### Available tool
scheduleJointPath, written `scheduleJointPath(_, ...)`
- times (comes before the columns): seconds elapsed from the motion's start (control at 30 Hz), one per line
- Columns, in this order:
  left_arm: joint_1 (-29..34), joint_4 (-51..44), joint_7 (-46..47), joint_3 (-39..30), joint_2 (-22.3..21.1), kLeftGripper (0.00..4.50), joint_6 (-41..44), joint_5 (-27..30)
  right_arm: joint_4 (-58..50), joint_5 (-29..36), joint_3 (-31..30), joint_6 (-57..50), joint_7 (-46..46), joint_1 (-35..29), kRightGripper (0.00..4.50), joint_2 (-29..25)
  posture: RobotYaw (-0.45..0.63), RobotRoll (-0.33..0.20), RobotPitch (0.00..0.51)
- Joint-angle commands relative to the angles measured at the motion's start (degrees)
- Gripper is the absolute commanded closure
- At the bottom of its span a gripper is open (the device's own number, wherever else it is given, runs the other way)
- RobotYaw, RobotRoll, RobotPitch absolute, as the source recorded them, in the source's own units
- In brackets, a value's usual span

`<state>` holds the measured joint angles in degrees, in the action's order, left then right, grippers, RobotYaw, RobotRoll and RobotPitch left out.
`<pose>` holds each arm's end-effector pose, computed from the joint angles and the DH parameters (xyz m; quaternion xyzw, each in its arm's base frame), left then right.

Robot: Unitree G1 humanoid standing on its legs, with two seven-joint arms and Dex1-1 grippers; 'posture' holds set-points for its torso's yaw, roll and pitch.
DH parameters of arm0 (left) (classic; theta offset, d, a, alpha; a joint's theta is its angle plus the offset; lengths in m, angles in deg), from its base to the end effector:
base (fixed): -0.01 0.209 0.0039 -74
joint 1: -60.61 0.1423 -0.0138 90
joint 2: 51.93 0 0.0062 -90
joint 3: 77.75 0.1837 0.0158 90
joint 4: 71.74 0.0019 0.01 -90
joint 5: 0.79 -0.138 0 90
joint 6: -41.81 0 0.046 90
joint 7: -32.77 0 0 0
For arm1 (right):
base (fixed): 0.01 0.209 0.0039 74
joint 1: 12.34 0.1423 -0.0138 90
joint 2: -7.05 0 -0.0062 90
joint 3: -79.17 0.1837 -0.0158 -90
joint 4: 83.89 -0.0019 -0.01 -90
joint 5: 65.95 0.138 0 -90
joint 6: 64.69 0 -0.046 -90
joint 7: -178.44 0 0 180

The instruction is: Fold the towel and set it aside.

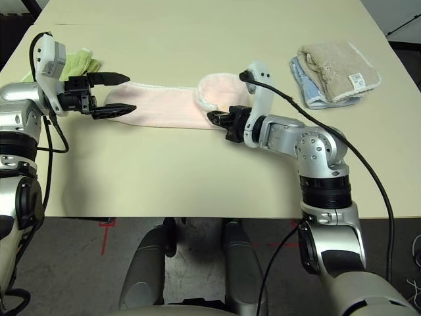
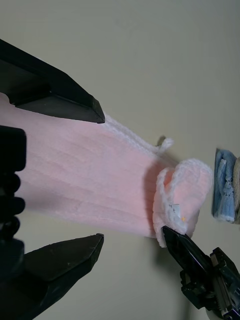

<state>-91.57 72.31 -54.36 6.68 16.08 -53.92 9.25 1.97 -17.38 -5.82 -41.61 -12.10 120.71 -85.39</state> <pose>0.3399 0.2878 0.2464 0.2015 -0.0393 -0.5507 0.8091 0.2857 -0.1494 0.2064 0.1303 0.1697 0.3678 0.9050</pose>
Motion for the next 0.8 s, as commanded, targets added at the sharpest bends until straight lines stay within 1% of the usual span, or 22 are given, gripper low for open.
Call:
scheduleJointPath(0.03, 0.2, -0.5, 0.0, 0.7, 0.1, 0.0, -0.2, 0.1, -0.4, -1.3, -1.2, -1.5, -1.1, 0.3, 3.0, 0.3, -0.04, 0.0, 0.273)
scheduleJointPath(0.07, 0.2, -0.5, 0.0, 0.7, 0.1, 0.0, -0.3, 0.1, -0.4, -1.7, -1.4, -1.5, -1.4, 0.3, 2.68, 0.4, -0.04, 0.0, 0.272)
scheduleJointPath(0.13, 0.2, -0.5, 0.0, 0.8, 0.1, 0.0, -0.3, 0.1, -0.1, -2.6, -1.9, -1.1, -2.2, 0.4, 1.87, 0.5, -0.04, 0.0, 0.272)
scheduleJointPath(0.3, 0.2, -0.4, 0.0, 0.8, 0.1, 0.0, -0.4, 0.1, 0.4, -4.9, -4.9, 0.0, -7.2, 1.2, 0.14, -0.4, -0.04, 0.0, 0.268)
scheduleJointPath(0.33, 0.3, -0.4, 0.0, 0.8, 0.1, 0.0, -0.4, 0.1, 0.6, -5.7, -6.1, 0.5, -8.6, 1.5, 0.06, -0.7, -0.04, 0.0, 0.266)
scheduleJointPath(0.5, 0.5, -0.6, 0.1, 0.8, 0.2, 0.0, -0.4, 0.1, 2.1, -9.7, -10.3, 3.8, -13.7, 2.7, 0.06, -1.5, -0.03, 0.0, 0.263)
scheduleJointPath(0.6, 0.6, -0.8, 0.1, 0.9, 0.2, 0.0, -0.4, 0.2, 2.7, -12.3, -13.3, 6.6, -18.2, 3.4, 0.06, -2.8, -0.03, 0.0, 0.259)
scheduleJointPath(0.67, 0.5, -0.8, 0.0, 0.9, 0.2, 0.0, -0.4, 0.1, 2.5, -14.4, -15.6, 9.5, -22.5, 3.6, 0.06, -4.8, -0.03, 0.0, 0.258)
scheduleJointPath(0.77, 0.4, -0.6, 0.0, 0.9, 0.1, 0.0, -0.5, 0.0, 2.8, -16.0, -16.0, 11.8, -25.7, 3.6, 0.06, -5.7, -0.03, 0.0, 0.253)
scheduleJointPath(0.8, 0.4, -0.6, 0.0, 0.9, 0.2, 0.0, -0.5, 0.0, 2.7, -15.8, -14.6, 13.7, -27.2, 3.6, 0.06, -6.0, -0.04, 0.0, 0.252)
